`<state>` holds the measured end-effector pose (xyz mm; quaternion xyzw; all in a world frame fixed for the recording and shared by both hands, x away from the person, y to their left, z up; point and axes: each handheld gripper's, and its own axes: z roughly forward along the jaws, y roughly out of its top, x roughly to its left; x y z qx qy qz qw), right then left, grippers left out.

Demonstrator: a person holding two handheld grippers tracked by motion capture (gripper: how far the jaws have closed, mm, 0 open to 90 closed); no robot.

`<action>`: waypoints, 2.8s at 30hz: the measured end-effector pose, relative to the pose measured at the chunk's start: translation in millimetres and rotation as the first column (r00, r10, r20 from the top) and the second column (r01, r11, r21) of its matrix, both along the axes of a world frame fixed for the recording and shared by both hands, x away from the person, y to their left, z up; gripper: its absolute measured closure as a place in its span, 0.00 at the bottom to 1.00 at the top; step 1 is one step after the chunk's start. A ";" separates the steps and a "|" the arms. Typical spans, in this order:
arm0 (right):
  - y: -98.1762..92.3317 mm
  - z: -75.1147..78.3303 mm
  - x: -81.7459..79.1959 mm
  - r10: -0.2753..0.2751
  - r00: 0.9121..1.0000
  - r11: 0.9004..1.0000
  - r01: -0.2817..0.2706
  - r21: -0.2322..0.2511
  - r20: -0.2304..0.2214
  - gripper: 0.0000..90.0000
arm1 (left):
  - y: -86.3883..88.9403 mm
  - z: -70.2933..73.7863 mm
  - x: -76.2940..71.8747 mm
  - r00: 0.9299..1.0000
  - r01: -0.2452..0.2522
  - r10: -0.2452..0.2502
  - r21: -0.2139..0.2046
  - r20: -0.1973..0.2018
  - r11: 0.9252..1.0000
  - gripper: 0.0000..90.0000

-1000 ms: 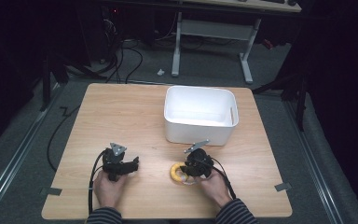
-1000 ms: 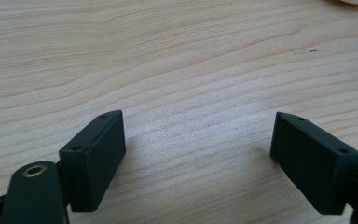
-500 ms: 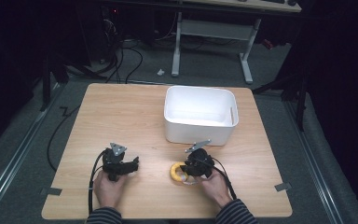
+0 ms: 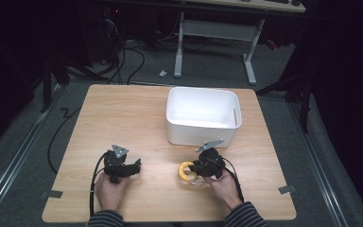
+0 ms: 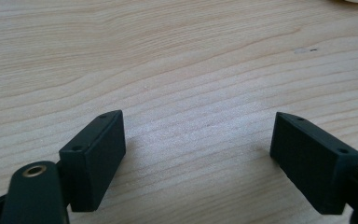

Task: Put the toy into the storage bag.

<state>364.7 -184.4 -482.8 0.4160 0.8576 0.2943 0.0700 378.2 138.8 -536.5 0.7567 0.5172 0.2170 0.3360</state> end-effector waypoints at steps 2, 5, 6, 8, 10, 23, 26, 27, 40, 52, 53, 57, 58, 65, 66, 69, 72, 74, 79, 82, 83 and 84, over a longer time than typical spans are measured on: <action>-2.7 1.7 -1.1 -0.003 1.000 1.000 0.003 0.000 0.002 0.78 | 0.0 0.0 0.0 1.000 0.000 0.000 0.000 0.000 1.000 0.20; -8.2 6.3 -2.3 -0.007 1.000 1.000 0.007 -0.001 0.010 0.78 | -0.3 -0.1 -0.2 1.000 0.000 0.000 0.003 0.001 1.000 0.20; -10.5 8.4 -2.7 -0.008 1.000 1.000 0.008 0.002 0.014 0.78 | -0.3 0.0 -0.2 1.000 0.000 0.000 0.003 0.001 1.000 0.20; -14.4 13.2 -3.9 -0.019 1.000 1.000 0.019 0.006 0.016 0.78 | -0.3 -0.1 -0.2 1.000 0.000 0.000 0.003 0.001 1.000 0.20; -18.6 17.9 -5.0 -0.021 0.999 1.000 0.021 0.009 0.026 0.78 | -0.3 -0.1 -0.2 1.000 0.000 0.000 0.003 0.001 1.000 0.20; -47.7 41.1 -12.4 -0.045 0.998 0.998 0.043 0.039 0.051 0.78 | -0.3 -0.1 -0.2 1.000 0.000 0.000 0.003 0.001 1.000 0.20; -54.4 45.9 -13.9 -0.047 0.997 0.998 0.045 0.040 0.059 0.78 | -0.3 -0.1 -0.2 1.000 0.000 0.000 0.003 0.001 1.000 0.20; -56.0 47.8 -14.7 -0.054 0.997 0.998 0.051 0.036 0.060 0.78 | -0.3 -0.1 -0.2 1.000 0.000 0.000 0.002 0.001 1.000 0.20; -77.6 77.4 -16.3 -0.066 0.993 0.997 0.061 0.051 0.099 0.78 | -0.3 0.0 -0.6 1.000 0.000 0.000 0.002 0.000 1.000 0.20; -85.9 103.1 -8.5 -0.071 0.991 0.996 0.064 0.065 0.113 0.78 | -0.2 0.0 -0.6 1.000 0.000 0.000 0.002 0.000 1.000 0.20; -86.1 105.4 -7.5 -0.069 0.991 0.996 0.062 0.064 0.115 0.78 | -0.2 0.0 -0.6 1.000 0.000 0.000 0.002 0.000 1.000 0.21; -86.7 115.3 -5.0 -0.074 0.989 0.996 0.065 0.068 0.129 0.78 | -0.3 0.0 -0.6 1.000 -0.001 0.001 0.002 0.000 1.000 0.20; -87.1 117.6 -4.8 -0.079 0.988 0.995 0.069 0.077 0.129 0.78 | -0.2 0.0 -0.6 1.000 0.000 0.000 0.002 0.000 1.000 0.21; -93.0 133.1 3.2 -0.089 0.986 0.993 0.077 0.085 0.144 0.78 | -0.2 0.0 -0.6 1.000 0.000 0.000 0.002 0.001 1.000 0.20; -93.4 135.1 4.5 -0.096 0.985 0.993 0.084 0.084 0.143 0.78 | -0.2 0.0 -0.6 1.000 0.000 0.000 0.002 0.001 1.000 0.21; -94.0 139.7 9.3 -0.101 0.984 0.993 0.090 0.078 0.145 0.78 | -0.2 0.0 -0.6 1.000 0.000 0.000 0.002 0.000 1.000 0.21; -92.0 145.1 13.4 -0.098 0.984 0.994 0.089 0.067 0.148 0.78 | -0.2 0.0 -0.6 1.000 0.000 0.000 0.002 0.001 1.000 0.20; -90.2 149.9 15.9 -0.095 0.984 0.995 0.087 0.057 0.153 0.78 | -0.2 0.0 -0.6 1.000 0.000 0.000 0.003 0.001 1.000 0.20; -86.0 160.9 25.5 -0.097 0.982 0.995 0.091 0.045 0.160 0.78 | -0.2 0.0 -0.7 1.000 0.000 0.000 0.003 0.000 1.000 0.20; -82.2 165.8 31.0 -0.094 0.982 0.995 0.089 0.036 0.165 0.78 | -0.3 0.0 -0.7 1.000 0.001 -0.001 0.004 0.000 1.000 0.20; -81.1 167.1 32.7 -0.091 0.982 0.996 0.087 0.032 0.168 0.78 | -0.3 0.0 -0.7 1.000 0.001 -0.001 0.004 0.000 1.000 0.20; -80.0 168.4 34.1 -0.094 0.981 0.995 0.090 0.031 0.168 0.78 | -0.3 0.0 -0.7 1.000 0.000 0.000 0.004 0.000 1.000 0.20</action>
